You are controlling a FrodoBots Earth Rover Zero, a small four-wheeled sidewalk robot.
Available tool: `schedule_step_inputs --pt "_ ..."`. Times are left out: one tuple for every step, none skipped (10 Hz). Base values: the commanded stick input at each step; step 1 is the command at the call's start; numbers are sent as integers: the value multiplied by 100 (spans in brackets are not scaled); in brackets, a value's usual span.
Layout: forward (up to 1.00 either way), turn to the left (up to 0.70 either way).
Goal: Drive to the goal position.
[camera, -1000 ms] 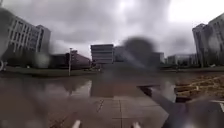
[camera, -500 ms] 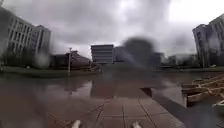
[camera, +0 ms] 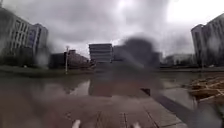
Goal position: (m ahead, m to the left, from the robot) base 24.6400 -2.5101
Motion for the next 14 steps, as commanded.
schedule_step_inputs --pt "70 0" --pt "70 0" --pt "70 0" --pt "70 0" --pt "70 0" --pt "70 0" --pt "70 0" --pt "70 0" --pt "70 0" --pt "70 0" --pt "70 0" --pt "70 0" --pt "70 0" --pt "70 0"
